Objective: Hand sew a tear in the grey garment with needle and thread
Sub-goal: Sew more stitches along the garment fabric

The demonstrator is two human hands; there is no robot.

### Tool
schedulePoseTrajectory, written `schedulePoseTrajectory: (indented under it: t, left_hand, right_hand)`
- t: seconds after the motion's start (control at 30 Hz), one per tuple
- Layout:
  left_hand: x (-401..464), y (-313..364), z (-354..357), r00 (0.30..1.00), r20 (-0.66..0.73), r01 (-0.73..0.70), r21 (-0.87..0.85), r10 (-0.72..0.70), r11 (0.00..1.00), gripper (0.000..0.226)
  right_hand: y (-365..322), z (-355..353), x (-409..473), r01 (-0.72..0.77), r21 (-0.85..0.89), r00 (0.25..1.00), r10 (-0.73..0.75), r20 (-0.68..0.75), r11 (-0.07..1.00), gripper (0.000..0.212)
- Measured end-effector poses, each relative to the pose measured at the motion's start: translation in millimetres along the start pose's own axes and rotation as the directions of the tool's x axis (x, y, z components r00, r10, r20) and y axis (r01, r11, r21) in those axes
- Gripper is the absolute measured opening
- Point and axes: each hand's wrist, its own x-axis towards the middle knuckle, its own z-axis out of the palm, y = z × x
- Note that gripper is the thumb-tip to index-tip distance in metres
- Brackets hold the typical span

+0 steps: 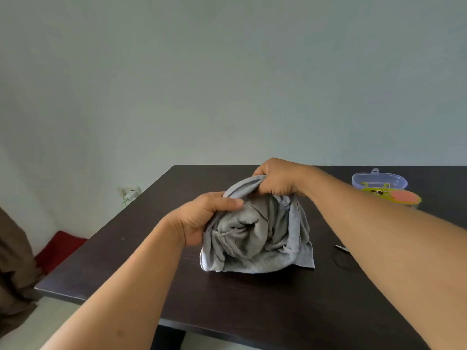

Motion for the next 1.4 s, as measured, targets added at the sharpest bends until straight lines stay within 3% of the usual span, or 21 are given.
schedulePoseTrajectory:
  t: [0.13, 0.27, 0.37, 0.43, 0.5, 0.57, 0.63, 0.73, 0.93, 1.07, 1.3, 1.4]
  left_hand:
    - [3.1, -14.8, 2.5, 0.999, 0.038, -0.024, -0.125, 0.028, 0.992, 0.048]
    - [7.8, -23.3, 4.2, 0.999, 0.012, 0.047, -0.239, -0.045, 0.97, 0.045]
    - [9.0, -22.5, 6.4, 0.996, -0.039, 0.07, -0.271, -0.084, 0.96, 0.048]
    - [10.4, -22.6, 4.7, 0.994, -0.065, 0.064, -0.296, -0.087, 0.953, 0.049]
    - [11.9, -23.2, 2.9, 0.992, -0.078, 0.067, -0.314, -0.096, 0.947, 0.05]
    - [13.7, -24.4, 2.4, 0.992, -0.083, 0.059, -0.325, -0.091, 0.944, 0.047]
    - [15.1, -24.2, 3.9, 0.994, -0.076, 0.056, -0.318, -0.084, 0.946, 0.045]
    - [17.6, -25.0, 7.4, 0.996, -0.068, 0.039, -0.291, -0.062, 0.956, 0.044]
    - [19.0, -24.0, 7.8, 0.997, -0.073, -0.047, -0.176, 0.034, 0.983, 0.051]
    - [21.8, -24.4, 2.7, 0.974, -0.221, -0.076, -0.151, 0.042, 0.986, 0.051]
    - [24.5, -31.8, 13.3, 0.995, -0.066, 0.061, -0.167, -0.073, 0.984, 0.052]
    - [26.1, -31.0, 14.3, 0.988, -0.114, 0.093, -0.097, -0.104, 0.991, 0.054]
  right_hand:
    - [18.6, 19.7, -4.5, -0.026, 0.055, 0.999, 0.024, 0.031, 0.998, 0.016]
    - [29.3, 23.4, -11.4, -0.033, 0.424, 0.995, -0.01, 0.1, 0.905, 0.041]
    - [32.3, 23.6, -18.7, 0.117, 0.454, 0.99, -0.068, -0.123, 0.883, 0.043]
    - [31.0, 28.6, -28.6, 0.25, 0.354, 0.917, -0.103, -0.386, 0.901, 0.028]
    - [32.9, 36.1, -39.6, 0.337, 0.249, 0.857, -0.187, -0.481, 0.908, 0.02]
    - [35.1, 42.5, -48.2, 0.299, 0.256, 0.916, -0.202, -0.347, 0.919, 0.02]
    - [40.6, 48.3, -51.2, 0.193, 0.369, 0.977, -0.143, -0.159, 0.909, 0.021]
    - [48.4, 57.4, -49.4, 0.124, 0.514, 0.992, -0.123, -0.037, 0.849, 0.021]
    - [52.7, 58.9, -49.9, 0.158, 0.498, 0.98, -0.076, -0.182, 0.853, 0.014]
    - [61.5, 56.2, -54.4, 0.177, 0.551, 0.966, -0.037, -0.255, 0.816, 0.013]
    - [65.7, 55.4, -59.0, 0.193, 0.551, 0.944, -0.001, -0.329, 0.812, 0.025]
    - [66.2, 51.0, -62.0, 0.206, 0.52, 0.932, -0.004, -0.363, 0.829, 0.026]
